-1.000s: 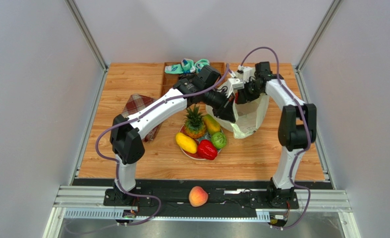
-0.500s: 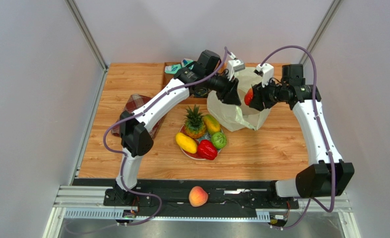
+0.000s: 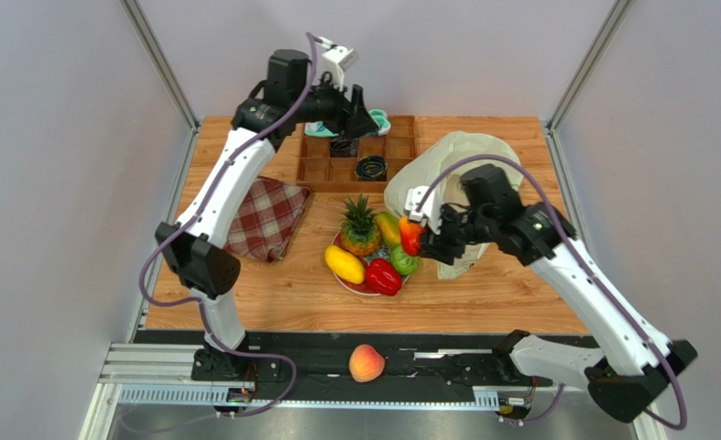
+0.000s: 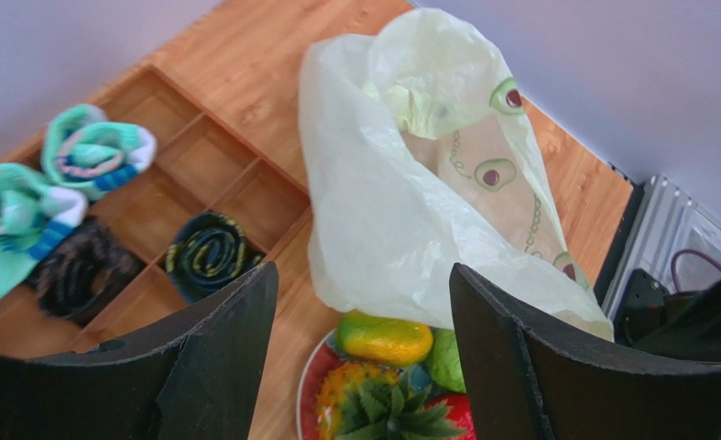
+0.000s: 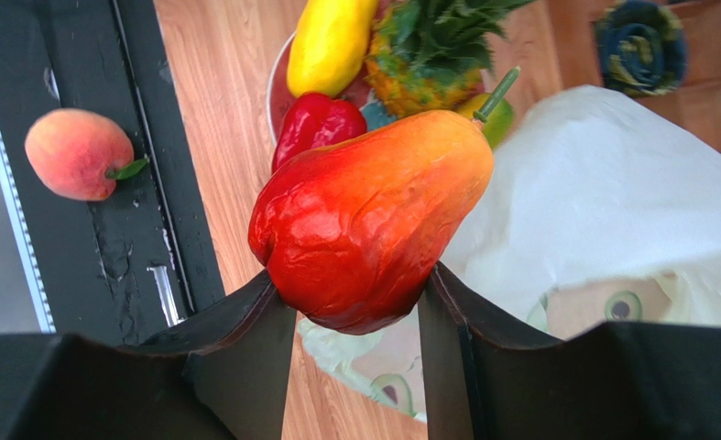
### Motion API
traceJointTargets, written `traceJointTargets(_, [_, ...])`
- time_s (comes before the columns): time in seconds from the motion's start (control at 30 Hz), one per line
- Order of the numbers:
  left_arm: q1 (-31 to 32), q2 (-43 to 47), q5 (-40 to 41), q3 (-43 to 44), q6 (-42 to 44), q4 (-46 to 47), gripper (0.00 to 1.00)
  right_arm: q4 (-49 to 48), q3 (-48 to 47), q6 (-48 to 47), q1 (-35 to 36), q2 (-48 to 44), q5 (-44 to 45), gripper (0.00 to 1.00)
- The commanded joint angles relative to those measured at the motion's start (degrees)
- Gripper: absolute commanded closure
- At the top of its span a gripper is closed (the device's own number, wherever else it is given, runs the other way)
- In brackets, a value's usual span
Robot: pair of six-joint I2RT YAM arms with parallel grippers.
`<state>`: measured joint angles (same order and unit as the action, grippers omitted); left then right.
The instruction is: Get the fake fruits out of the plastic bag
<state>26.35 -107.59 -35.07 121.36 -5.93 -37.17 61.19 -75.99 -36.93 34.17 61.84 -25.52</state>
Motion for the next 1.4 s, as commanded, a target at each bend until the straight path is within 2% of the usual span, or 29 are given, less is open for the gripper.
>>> traceJointTargets(0.0, [-0.6,10.4,1.1,-5.2,0.4,1.0,0.23,-6.9,2.5,-2.9,5.2,8.8,3.1,0.65])
traceJointTargets(0.1, [-1.3,14.5,1.5,-10.0,0.8,1.0,0.24,-11.0,2.6,-0.9,6.4,14.3,7.8,0.66])
traceJointTargets(0.23, [-2.2,19.3,2.1,-16.2,2.2,0.9,0.24,-11.0,-1.8,3.5,6.3,25.7,14.2,0.68])
traceJointTargets(0.47, [-4.9,25.2,2.0,-21.9,2.5,0.8,0.24,-11.4,-4.7,5.1,6.3,30.5,17.0,0.54])
traceJointTargets(0.63, [-5.7,26.0,1.1,-22.9,2.4,1.2,0.24,-11.6,-3.4,6.3,6.3,29.6,17.6,0.28])
traceJointTargets(0.73, [-5.7,25.7,0.6,-22.8,2.1,1.5,0.24,-9.9,-3.6,6.4,6.3,27.6,15.1,0.22])
traceJointTargets(1.0, [-5.9,25.5,1.4,-22.4,4.5,-0.7,0.24,-6.3,-6.0,7.1,6.3,18.7,14.1,0.2])
traceJointTargets(1.13, [-6.2,26.9,5.1,-23.0,8.6,-3.3,0.24,-5.3,-4.2,2.8,6.9,13.2,4.1,0.15])
traceJointTargets(1.23, [-7.2,29.0,7.5,-25.2,10.2,-4.6,0.22,-4.0,-1.3,-0.7,9.4,12.9,-0.1,0.16])
traceJointTargets(1.37, [-10.5,33.7,8.5,-29.9,9.5,-6.7,0.18,-3.5,-0.3,-3.2,17.3,15.6,-4.3,0.15])
